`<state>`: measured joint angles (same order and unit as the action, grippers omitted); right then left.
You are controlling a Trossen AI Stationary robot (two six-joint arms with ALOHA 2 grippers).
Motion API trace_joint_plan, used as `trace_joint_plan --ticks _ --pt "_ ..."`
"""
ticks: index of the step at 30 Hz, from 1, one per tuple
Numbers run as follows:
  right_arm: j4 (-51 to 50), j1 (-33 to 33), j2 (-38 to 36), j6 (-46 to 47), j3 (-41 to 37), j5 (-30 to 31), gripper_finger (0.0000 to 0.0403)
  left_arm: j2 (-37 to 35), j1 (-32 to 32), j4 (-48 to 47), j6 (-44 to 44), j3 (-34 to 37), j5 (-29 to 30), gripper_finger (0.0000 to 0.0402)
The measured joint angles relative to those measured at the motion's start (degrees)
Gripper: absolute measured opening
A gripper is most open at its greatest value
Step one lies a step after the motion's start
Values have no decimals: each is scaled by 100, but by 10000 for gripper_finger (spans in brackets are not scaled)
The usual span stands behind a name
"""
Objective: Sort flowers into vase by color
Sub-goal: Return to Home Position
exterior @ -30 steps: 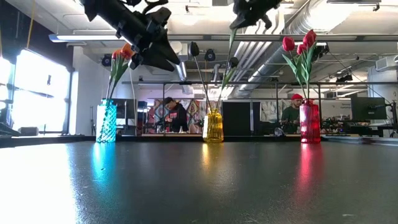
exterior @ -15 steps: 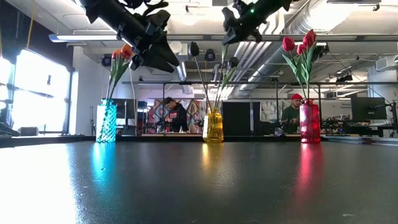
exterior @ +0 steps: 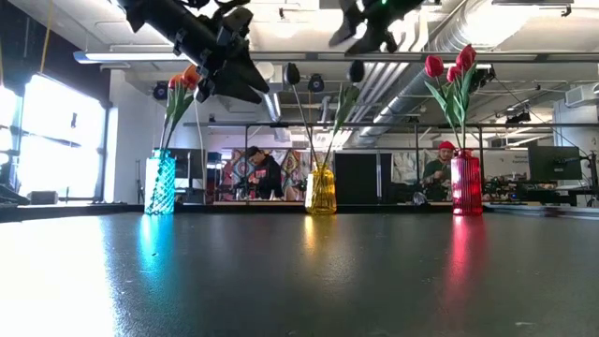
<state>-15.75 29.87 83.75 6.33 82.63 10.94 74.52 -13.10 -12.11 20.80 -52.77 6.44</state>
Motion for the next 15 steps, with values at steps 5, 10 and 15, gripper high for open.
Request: trace_joint_plan --ticks 5,10,15 --pt "-260 -148 -351 140 242 107 248 -364 0 44 -269 2 0 131" --pt "-693 -375 -771 405 235 126 231 -886 0 364 -722 2 19 131" --pt "-936 -848 -1106 578 -337 118 202 -1141 10 480 -902 -2 -340 117"
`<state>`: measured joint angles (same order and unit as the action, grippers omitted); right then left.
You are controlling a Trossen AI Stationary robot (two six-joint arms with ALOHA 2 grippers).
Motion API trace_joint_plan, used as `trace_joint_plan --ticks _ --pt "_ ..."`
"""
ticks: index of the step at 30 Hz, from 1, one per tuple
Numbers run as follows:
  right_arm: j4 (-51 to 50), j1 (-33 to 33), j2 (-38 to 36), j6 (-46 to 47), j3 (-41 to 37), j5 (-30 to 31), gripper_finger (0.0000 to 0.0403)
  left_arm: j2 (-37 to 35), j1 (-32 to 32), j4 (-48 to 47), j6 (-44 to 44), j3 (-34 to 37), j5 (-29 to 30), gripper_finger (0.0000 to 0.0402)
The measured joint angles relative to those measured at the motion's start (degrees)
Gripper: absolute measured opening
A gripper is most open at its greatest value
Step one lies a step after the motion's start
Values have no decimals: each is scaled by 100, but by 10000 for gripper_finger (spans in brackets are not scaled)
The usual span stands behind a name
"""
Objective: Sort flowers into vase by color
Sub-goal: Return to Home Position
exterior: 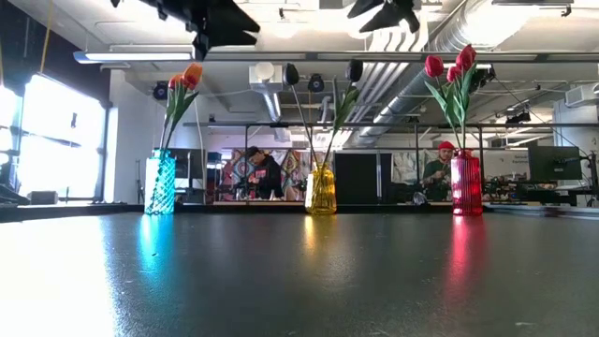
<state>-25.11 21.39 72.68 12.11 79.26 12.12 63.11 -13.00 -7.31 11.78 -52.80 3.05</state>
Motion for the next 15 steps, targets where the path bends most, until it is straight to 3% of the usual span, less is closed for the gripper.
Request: trace_joint_plan --ticks 4,11,15 --pt "597 -622 -316 253 -826 -13 169 -9 214 20 -7 57 -279 82" --pt "2719 -1513 -914 863 -2587 -43 86 0 604 161 -302 72 -244 12" --pt "3600 -1770 -1226 890 -3322 -370 35 5 658 260 -459 72 -226 3"
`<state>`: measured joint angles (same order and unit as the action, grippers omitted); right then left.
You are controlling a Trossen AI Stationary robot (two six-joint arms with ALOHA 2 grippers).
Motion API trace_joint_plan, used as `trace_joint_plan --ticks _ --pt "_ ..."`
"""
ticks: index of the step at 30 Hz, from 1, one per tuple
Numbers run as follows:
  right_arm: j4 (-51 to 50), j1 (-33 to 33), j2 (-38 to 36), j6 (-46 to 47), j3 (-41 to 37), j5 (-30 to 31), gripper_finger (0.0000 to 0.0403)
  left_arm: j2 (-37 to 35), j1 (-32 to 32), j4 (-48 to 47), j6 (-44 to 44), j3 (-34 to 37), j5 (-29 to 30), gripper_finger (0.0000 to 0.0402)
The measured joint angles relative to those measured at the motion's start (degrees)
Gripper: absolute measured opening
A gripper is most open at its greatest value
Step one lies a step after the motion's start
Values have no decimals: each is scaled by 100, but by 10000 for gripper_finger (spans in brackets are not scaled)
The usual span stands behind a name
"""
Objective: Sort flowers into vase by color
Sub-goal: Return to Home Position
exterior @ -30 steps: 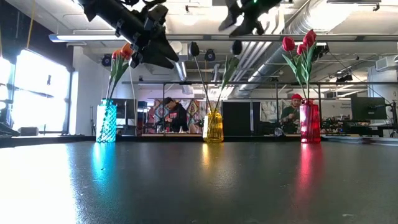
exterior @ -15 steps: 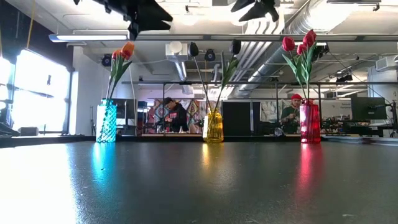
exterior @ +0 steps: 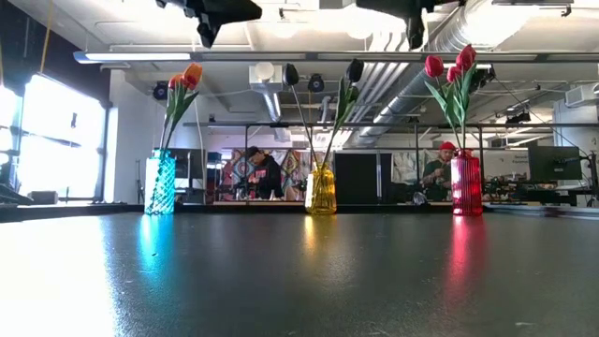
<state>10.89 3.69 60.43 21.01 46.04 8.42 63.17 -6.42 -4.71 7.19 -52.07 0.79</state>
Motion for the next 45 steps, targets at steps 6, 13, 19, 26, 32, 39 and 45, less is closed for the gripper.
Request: trace_joint_plan --ticks 6,13,19,26,32,39,45 --pt "166 -273 -520 -209 -561 -430 10 159 156 988 -631 436 -61 0" --pt "-733 -488 -852 -587 -822 -428 2 270 253 2622 -318 1393 -530 0" --pt "-1806 -575 -797 53 -850 -239 1 259 227 2534 42 1691 -526 0" --pt "-955 -1013 -1075 -1305 -839 -235 0 -19 387 3111 -385 2248 -497 0" --pt "138 -1309 -1766 -1700 -1678 -238 0 -630 341 4148 -289 3130 -402 0" --pt "1294 -1358 -2328 -1360 -2784 -197 0 -920 339 3884 79 3483 -328 0" --pt "1359 -1360 -2496 -1530 -3134 -200 0 -914 303 3924 -160 3746 -307 0"
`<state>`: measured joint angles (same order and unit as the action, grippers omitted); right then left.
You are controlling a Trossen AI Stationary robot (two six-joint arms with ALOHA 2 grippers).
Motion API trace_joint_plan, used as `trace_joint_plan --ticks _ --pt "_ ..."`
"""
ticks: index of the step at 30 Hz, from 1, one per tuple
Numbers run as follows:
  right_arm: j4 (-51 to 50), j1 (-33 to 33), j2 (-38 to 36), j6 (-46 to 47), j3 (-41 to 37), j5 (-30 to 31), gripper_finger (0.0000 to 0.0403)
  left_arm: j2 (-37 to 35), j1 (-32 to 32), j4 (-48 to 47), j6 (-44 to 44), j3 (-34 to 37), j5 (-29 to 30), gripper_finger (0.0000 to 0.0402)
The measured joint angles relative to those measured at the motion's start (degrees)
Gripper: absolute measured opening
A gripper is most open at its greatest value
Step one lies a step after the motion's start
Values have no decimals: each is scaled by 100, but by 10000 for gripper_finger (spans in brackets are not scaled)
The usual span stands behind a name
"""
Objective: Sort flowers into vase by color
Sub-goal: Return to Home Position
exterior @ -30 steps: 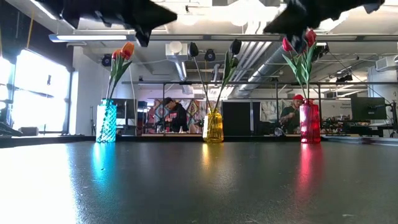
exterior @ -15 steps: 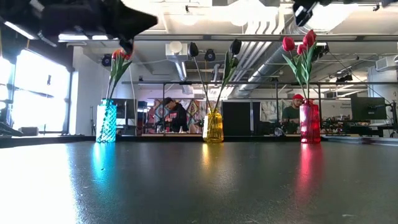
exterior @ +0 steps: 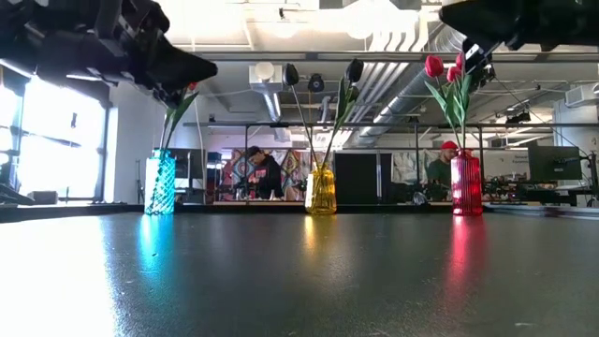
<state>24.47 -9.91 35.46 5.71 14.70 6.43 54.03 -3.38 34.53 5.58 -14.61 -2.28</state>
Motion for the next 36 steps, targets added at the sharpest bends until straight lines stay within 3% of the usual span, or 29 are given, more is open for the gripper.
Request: trace_joint_plan --ticks 6,15,31,36 --pt "67 14 -476 -90 -257 -53 0 -371 -249 308 -19 262 -15 0" --pt "-476 119 -1195 -301 -255 -383 0 -1234 -599 267 -15 564 -571 0" --pt "102 127 -437 -295 -249 -535 0 -1295 -478 612 -268 975 -598 0" --pt "-122 129 -707 -296 -249 -524 0 -1526 -603 573 -331 975 -558 0"
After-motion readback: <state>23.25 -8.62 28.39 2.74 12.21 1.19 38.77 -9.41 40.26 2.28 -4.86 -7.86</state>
